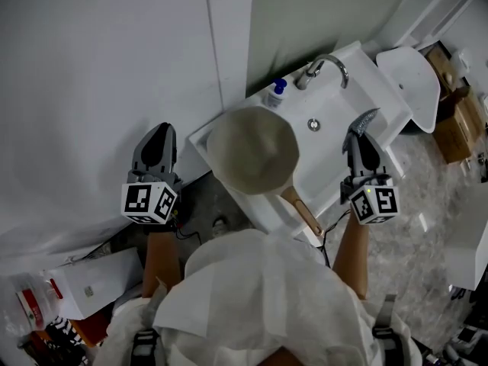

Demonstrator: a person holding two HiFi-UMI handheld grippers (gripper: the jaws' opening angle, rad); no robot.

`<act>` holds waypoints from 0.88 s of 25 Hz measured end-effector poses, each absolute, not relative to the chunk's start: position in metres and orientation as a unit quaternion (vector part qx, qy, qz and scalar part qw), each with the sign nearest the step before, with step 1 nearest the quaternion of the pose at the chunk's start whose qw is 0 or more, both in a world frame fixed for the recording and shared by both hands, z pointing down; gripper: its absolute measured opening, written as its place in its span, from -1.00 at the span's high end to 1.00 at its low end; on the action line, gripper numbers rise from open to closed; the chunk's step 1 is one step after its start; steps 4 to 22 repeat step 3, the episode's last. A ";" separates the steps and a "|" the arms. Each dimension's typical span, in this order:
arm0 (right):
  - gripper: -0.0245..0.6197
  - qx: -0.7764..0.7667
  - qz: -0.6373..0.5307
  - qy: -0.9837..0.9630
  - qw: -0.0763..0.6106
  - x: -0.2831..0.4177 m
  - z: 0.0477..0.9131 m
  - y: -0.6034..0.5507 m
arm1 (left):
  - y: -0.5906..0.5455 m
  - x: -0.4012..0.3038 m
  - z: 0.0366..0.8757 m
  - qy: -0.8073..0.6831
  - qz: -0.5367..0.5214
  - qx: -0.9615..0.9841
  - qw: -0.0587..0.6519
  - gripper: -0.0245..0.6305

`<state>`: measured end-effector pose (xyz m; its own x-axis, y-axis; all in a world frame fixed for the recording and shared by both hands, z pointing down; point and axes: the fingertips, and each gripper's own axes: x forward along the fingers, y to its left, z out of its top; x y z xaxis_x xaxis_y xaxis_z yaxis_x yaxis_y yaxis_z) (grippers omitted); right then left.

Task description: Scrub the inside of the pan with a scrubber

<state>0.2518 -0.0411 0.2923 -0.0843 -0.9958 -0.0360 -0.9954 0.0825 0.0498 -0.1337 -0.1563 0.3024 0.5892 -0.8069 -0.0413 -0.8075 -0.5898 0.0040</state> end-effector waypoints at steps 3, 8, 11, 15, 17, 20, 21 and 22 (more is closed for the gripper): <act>0.80 0.675 -0.030 -0.737 0.006 0.252 0.293 -0.042 | -0.156 -0.134 0.302 0.453 0.020 -0.891 0.007 0.80; 0.80 0.675 -0.030 -0.737 0.006 0.252 0.293 -0.042 | -0.156 -0.134 0.302 0.453 0.020 -0.891 0.007 0.80; 0.80 0.675 -0.030 -0.737 0.006 0.252 0.293 -0.042 | -0.156 -0.134 0.302 0.453 0.020 -0.891 0.007 0.80; 0.80 0.675 -0.030 -0.737 0.006 0.252 0.293 -0.042 | -0.156 -0.134 0.302 0.453 0.020 -0.891 0.007 0.80; 0.80 0.675 -0.030 -0.737 0.006 0.252 0.293 -0.042 | -0.156 -0.134 0.302 0.453 0.020 -0.891 0.007 0.80; 0.80 0.675 -0.030 -0.737 0.006 0.252 0.293 -0.042 | -0.156 -0.134 0.302 0.453 0.020 -0.891 0.007 0.80; 0.80 0.675 -0.030 -0.737 0.006 0.252 0.293 -0.042 | -0.156 -0.134 0.302 0.453 0.020 -0.891 0.007 0.80; 0.80 0.675 -0.030 -0.737 0.006 0.252 0.293 -0.042 | -0.156 -0.134 0.302 0.453 0.020 -0.891 0.007 0.80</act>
